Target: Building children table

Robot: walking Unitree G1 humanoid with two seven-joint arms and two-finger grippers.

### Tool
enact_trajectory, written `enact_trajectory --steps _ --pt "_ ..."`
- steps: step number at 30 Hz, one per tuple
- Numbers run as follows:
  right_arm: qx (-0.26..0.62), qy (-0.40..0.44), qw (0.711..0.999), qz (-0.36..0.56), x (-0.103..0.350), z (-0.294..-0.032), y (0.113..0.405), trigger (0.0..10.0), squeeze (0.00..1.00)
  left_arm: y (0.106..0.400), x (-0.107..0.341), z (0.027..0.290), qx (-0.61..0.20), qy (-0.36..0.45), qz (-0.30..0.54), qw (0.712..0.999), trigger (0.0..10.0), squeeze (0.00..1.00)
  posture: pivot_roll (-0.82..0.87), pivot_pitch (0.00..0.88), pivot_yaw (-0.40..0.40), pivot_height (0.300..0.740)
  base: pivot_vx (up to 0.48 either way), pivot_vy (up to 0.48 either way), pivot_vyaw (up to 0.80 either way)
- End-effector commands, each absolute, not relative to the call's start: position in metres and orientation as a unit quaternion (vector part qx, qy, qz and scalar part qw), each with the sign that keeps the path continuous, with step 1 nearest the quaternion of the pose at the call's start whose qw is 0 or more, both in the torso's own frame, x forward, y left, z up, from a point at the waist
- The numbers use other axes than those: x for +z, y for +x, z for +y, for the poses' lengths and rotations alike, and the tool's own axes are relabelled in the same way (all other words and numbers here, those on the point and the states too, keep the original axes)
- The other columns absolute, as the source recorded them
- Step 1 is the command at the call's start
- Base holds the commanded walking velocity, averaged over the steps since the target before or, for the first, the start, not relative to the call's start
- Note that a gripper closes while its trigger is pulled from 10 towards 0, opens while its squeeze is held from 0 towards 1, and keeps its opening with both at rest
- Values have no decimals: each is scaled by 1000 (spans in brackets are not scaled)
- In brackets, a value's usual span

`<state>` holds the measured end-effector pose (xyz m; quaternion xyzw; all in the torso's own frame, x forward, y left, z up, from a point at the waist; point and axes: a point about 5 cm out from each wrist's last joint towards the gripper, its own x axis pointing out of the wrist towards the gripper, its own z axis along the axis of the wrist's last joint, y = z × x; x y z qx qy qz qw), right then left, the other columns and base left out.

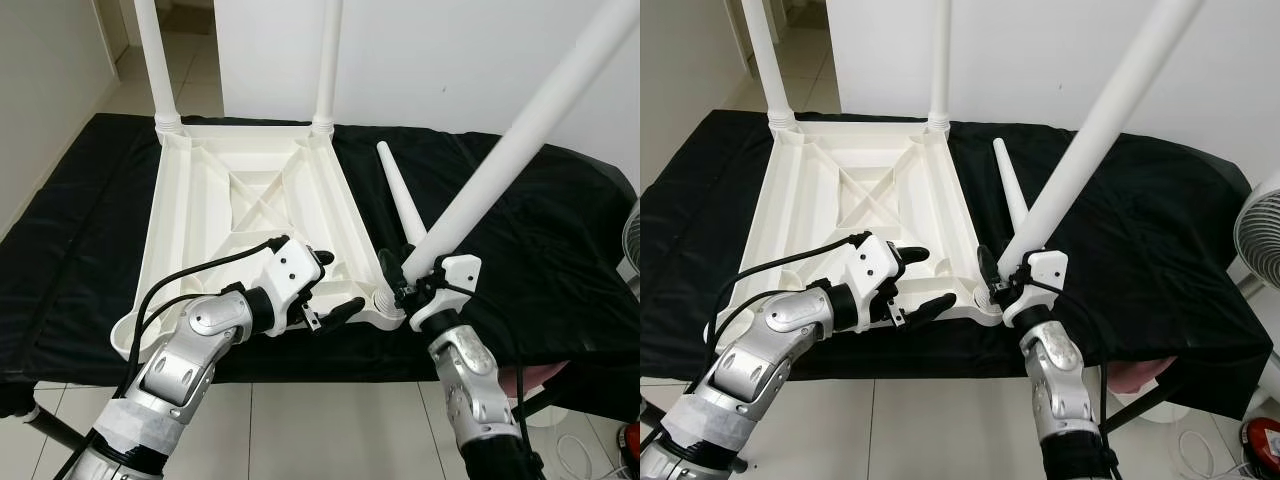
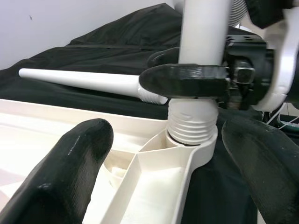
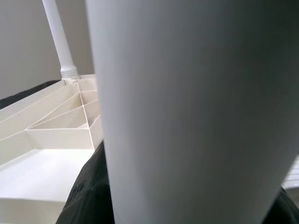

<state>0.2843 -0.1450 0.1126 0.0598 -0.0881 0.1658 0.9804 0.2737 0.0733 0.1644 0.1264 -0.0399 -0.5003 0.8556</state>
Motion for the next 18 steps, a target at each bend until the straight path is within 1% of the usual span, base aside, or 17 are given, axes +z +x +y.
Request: enact_trajectory --steps 1,2,3,4,5,6,11,16,18 --pt "168 39 985 3 80 -144 277 10000 0 274 169 72 -507 130 -46 851 10000 0 -36 0 -37 740 0 0 0" --pt "174 30 984 23 80 -143 281 10000 0 274 169 72 -507 131 -46 851 10000 0 -39 0 -32 740 0 0 0" --pt "174 30 984 23 80 -143 281 10000 0 274 169 72 -507 131 -46 851 10000 0 -39 0 -32 740 0 0 0" --pt "187 6 982 39 81 -143 285 10000 0 275 169 72 -508 131 -47 850 10000 0 -44 0 -31 740 0 0 0" --pt "187 6 982 39 81 -143 285 10000 0 275 169 72 -508 131 -47 850 10000 0 -44 0 -31 740 0 0 0" --pt "208 -15 976 57 86 -143 291 10000 0 275 170 72 -509 132 -47 849 10000 0 -45 0 -31 740 0 0 0" --pt "213 -19 976 39 91 -144 293 10000 0 277 171 71 -510 133 -50 848 10000 0 -44 0 -39 740 0 0 0" --pt "201 18 979 3 93 -144 288 10000 0 277 172 71 -507 130 -53 850 10000 0 -41 0 -43 740 0 0 0" --pt "190 53 980 -37 106 -143 288 10000 0 277 172 72 -506 128 -53 851 10000 0 -40 0 -43 740 0 0 0"
